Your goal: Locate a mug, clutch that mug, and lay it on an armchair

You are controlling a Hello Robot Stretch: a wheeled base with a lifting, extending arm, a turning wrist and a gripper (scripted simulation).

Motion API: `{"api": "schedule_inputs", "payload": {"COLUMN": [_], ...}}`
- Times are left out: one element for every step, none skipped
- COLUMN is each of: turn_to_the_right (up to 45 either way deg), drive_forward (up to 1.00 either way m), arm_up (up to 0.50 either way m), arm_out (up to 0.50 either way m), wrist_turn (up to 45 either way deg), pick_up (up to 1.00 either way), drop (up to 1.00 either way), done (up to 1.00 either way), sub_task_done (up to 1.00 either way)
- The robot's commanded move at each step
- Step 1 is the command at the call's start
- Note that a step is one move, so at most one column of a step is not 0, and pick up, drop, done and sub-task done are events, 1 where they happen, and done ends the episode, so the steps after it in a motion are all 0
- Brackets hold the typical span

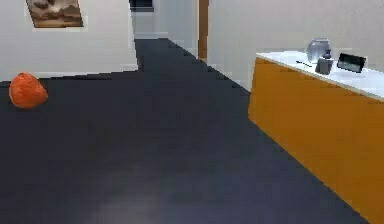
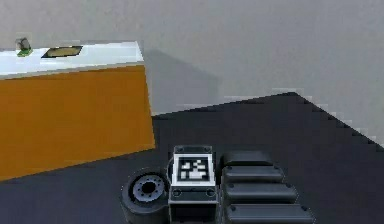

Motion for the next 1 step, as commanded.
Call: {"api": "schedule_inputs", "payload": {"turn_to_the_right": [0.0], "drive_forward": [1.0], "arm_up": [0.0], "arm_out": [0.0], "wrist_turn": [0.0], "pick_up": [0.0], "drop": [0.0], "done": [0.0], "sub_task_done": [0.0]}}
